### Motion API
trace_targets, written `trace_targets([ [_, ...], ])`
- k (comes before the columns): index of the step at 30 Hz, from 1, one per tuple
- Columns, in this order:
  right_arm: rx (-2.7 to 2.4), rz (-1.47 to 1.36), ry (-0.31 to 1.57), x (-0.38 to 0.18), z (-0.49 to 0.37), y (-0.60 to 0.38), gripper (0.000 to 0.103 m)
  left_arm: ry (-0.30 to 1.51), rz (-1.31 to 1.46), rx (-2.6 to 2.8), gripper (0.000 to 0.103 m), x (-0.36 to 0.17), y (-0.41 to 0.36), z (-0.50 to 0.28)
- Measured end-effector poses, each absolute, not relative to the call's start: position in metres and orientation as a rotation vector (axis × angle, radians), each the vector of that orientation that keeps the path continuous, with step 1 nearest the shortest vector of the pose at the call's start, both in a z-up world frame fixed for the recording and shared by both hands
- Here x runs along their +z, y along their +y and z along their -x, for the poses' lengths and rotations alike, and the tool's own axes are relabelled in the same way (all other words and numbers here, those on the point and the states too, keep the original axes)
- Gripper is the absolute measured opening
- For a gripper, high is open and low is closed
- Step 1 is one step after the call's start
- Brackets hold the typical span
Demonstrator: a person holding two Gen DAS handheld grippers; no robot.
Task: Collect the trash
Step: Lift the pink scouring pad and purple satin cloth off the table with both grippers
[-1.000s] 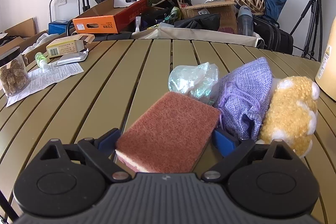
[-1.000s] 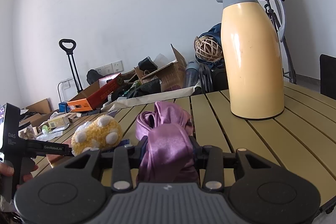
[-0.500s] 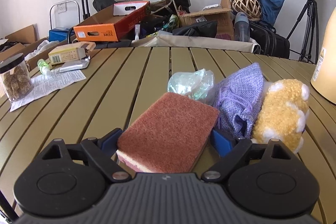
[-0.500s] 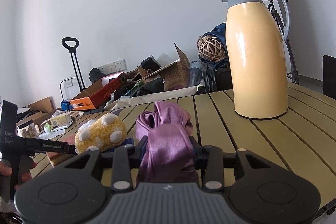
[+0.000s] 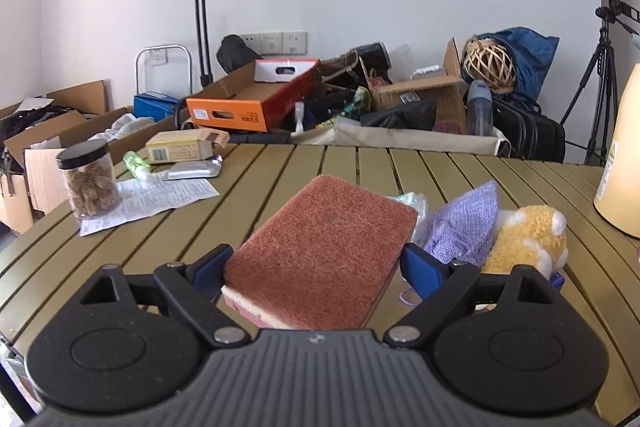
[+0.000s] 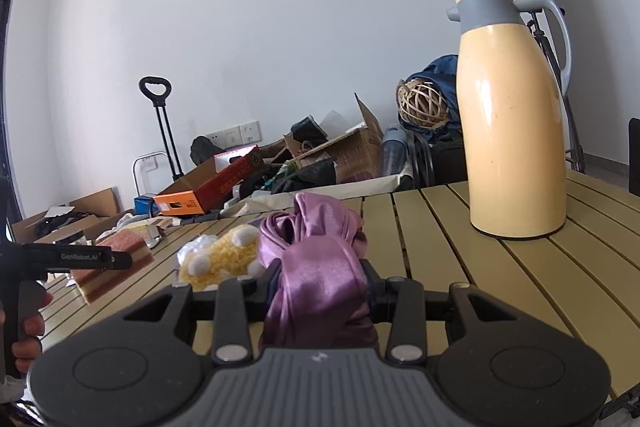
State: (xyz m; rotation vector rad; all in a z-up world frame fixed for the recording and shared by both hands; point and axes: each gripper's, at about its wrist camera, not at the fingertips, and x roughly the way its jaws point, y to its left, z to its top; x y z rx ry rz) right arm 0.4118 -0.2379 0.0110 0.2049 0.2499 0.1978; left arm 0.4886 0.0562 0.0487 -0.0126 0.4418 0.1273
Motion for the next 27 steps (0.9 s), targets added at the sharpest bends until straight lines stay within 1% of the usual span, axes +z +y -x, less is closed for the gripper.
trace_targets([
  [7,0.229,-0.199,0.212,0.025,-0.391,-0.222,0.037,0.379,0.02,0.163,0.091,0.064,0.061,-0.454],
  [12,0.247,-0.217,0.2,0.032,-0.375,-0.213,0.037,0.369,0.055,0.155,0.091,0.072,0.066,-0.429],
  [21,0.26,-0.222,0.235,0.034,-0.344,-0.204,0.037,0.332,0.07,0.12,0.091,0.086,0.066,-0.376],
  [27,0.279,-0.204,0.265,0.035,-0.318,-0.198,0.037,0.341,0.07,0.122,0.091,0.091,0.068,-0.34],
])
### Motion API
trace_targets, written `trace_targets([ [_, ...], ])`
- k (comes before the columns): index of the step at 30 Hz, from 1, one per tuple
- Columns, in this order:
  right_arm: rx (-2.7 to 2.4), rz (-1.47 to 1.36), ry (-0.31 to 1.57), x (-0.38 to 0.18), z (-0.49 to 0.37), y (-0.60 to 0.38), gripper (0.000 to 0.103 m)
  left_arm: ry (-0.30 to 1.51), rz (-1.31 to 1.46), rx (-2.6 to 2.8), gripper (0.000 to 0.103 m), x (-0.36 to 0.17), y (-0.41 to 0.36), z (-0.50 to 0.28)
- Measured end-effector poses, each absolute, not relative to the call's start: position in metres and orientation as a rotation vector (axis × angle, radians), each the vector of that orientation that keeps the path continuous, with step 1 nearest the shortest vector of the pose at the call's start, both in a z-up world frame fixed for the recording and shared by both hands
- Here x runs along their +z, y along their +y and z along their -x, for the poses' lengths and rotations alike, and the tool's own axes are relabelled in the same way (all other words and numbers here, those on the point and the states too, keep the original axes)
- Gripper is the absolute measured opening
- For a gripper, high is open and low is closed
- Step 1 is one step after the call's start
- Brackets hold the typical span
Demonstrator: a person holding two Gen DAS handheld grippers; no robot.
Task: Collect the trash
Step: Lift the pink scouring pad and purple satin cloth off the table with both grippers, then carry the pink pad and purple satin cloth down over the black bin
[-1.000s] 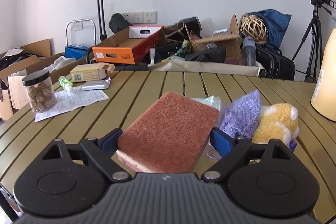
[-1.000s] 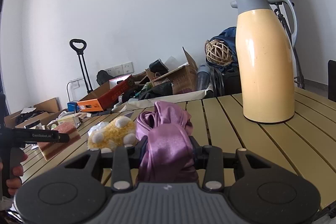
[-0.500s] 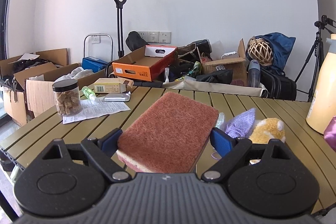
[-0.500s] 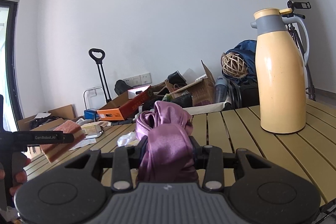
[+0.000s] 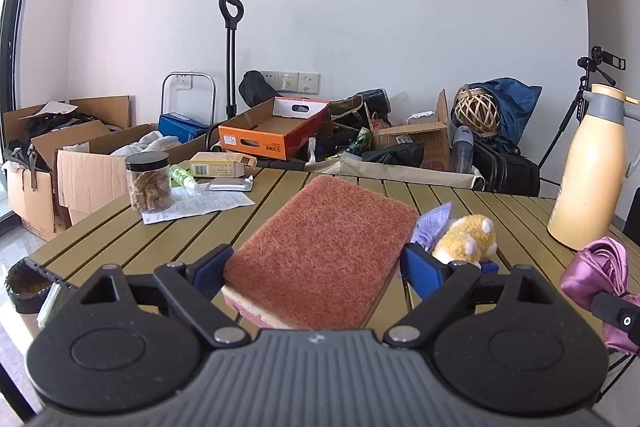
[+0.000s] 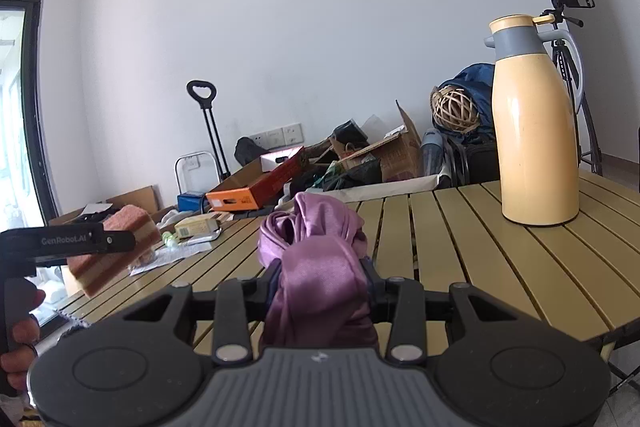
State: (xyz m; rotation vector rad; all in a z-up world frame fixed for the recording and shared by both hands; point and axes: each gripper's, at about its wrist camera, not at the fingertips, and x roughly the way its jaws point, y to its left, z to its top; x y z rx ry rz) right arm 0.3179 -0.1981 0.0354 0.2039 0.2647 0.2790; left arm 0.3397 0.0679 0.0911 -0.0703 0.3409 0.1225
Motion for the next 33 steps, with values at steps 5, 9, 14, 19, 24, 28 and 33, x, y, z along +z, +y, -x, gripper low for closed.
trace_targets([
  [5,0.291,-0.211,0.298,0.031,-0.294,-0.198,0.037,0.357,0.058,0.135,0.091,0.089,0.071,-0.311],
  [9,0.299,-0.202,0.342,0.021,-0.277,-0.198,0.037,0.374,0.05,0.14,0.091,0.084,0.071,-0.293],
  [14,0.303,-0.183,0.402,0.007,-0.258,-0.2,0.037,0.398,0.043,0.127,0.091,0.075,0.067,-0.27],
  [19,0.302,-0.17,0.453,-0.006,-0.24,-0.202,0.037,0.427,0.024,0.106,0.091,0.062,0.058,-0.25],
  [24,0.3,-0.172,0.506,-0.02,-0.228,-0.204,0.037,0.467,0.003,0.087,0.091,0.045,0.049,-0.234],
  [28,0.3,-0.172,0.558,-0.032,-0.22,-0.202,0.037,0.507,-0.008,0.07,0.091,0.03,0.044,-0.224],
  [33,0.301,-0.172,0.636,-0.052,-0.214,-0.2,0.037,0.572,-0.021,0.054,0.091,0.006,0.038,-0.217],
])
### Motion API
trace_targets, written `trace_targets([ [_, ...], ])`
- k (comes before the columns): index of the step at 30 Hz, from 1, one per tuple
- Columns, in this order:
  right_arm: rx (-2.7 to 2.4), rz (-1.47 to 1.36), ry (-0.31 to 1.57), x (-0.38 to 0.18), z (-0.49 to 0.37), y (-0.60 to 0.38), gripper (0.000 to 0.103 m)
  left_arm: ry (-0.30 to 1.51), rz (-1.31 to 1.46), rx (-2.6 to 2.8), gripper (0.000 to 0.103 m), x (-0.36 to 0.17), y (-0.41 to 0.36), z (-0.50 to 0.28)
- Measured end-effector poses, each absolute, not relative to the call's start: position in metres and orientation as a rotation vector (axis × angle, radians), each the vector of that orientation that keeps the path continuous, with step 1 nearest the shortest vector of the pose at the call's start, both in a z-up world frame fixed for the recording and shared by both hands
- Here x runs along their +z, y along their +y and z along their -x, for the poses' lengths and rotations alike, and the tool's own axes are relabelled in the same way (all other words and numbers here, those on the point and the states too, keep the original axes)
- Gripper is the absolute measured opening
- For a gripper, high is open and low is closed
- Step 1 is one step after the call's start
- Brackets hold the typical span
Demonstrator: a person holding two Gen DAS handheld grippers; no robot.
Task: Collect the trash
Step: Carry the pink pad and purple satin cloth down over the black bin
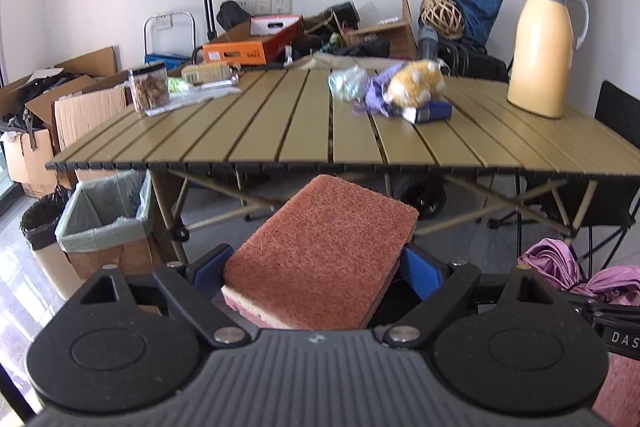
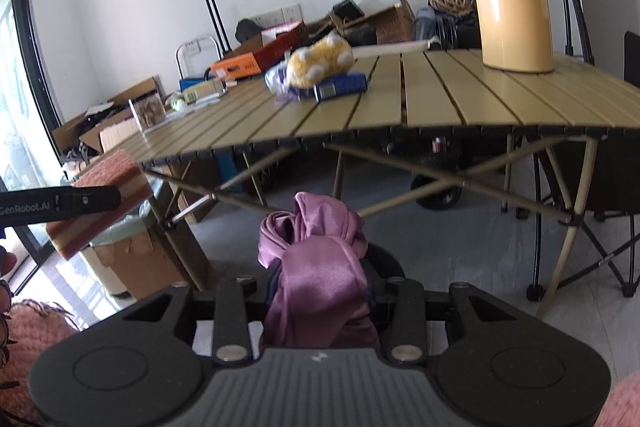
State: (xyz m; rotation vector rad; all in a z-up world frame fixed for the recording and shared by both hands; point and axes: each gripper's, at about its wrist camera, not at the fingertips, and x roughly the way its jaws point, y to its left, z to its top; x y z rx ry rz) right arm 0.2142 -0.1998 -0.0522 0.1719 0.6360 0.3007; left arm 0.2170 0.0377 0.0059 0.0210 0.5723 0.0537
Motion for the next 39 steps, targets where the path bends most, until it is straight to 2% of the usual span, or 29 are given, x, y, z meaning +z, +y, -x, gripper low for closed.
trace_targets([
  [24,0.222,-0.113,0.985,-0.137,-0.228,-0.188,0.037,0.941,0.007,0.039,0.09,-0.109,0.036,-0.241],
  [39,0.174,-0.124,1.039,-0.156,-0.249,-0.201,0.037,1.067,-0.002,0.057,0.091,-0.142,0.042,-0.262],
])
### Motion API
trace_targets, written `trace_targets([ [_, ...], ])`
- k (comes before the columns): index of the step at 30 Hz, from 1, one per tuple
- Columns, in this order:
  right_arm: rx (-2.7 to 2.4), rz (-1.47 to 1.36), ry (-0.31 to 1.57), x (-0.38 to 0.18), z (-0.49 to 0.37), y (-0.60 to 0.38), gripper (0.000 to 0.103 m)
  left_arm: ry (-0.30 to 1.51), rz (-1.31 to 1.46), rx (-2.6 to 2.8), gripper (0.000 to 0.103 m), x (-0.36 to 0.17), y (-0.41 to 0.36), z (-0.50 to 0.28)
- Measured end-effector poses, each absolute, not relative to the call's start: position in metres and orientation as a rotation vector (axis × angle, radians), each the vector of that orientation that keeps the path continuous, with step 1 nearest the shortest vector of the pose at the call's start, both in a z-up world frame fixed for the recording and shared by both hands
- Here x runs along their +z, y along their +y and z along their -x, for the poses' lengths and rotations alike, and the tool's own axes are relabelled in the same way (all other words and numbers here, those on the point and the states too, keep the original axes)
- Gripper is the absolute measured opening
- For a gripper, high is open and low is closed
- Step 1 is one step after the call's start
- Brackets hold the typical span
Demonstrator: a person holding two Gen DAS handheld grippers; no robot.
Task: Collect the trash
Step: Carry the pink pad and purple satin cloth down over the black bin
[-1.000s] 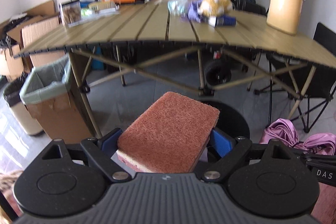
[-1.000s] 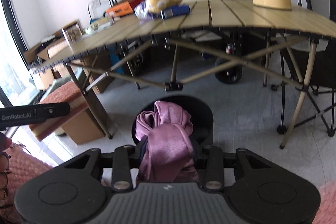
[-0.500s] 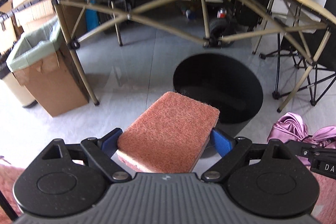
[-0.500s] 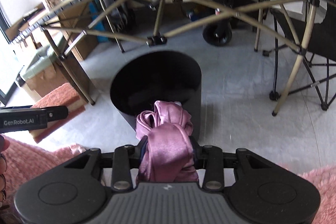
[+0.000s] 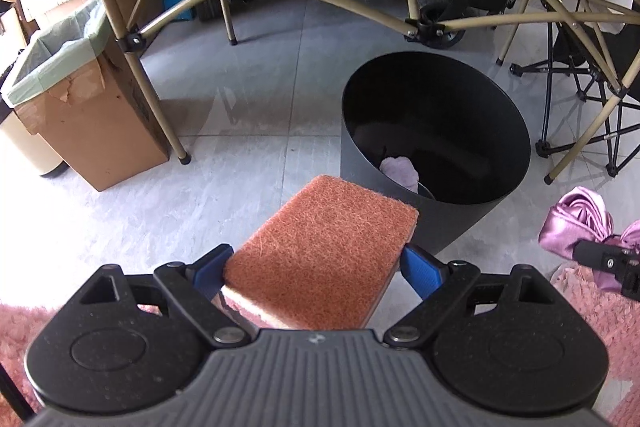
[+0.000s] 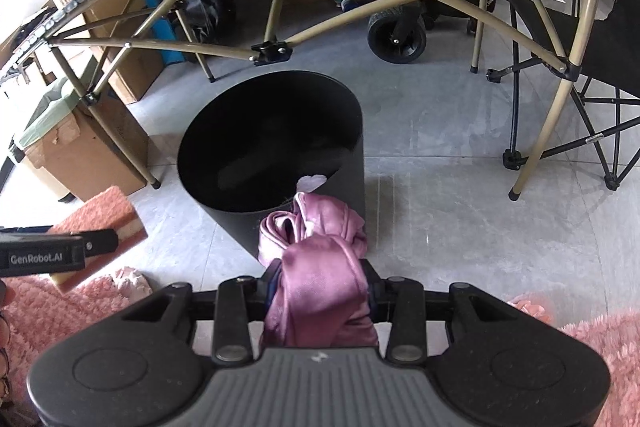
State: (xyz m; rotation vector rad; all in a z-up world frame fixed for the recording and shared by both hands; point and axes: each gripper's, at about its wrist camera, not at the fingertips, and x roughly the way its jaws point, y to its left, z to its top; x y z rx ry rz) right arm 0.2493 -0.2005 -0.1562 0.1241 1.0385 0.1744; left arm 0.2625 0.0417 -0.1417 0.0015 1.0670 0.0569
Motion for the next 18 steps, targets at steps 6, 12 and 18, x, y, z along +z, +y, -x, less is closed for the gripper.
trace_targets([
  [6,0.133,-0.16,1.047,-0.161,-0.263,-0.215,0.037,1.104,-0.008,0.055,0.09,-0.147,0.038,-0.278],
  [12,0.094,-0.201,1.032,-0.163,-0.278,-0.232,0.037,1.088,-0.045,0.016,0.09,-0.144,0.018,-0.298],
  [18,0.065,-0.219,1.024,-0.164,-0.292,-0.245,0.037,1.059,-0.076,-0.033,0.091,-0.137,-0.008,-0.325],
])
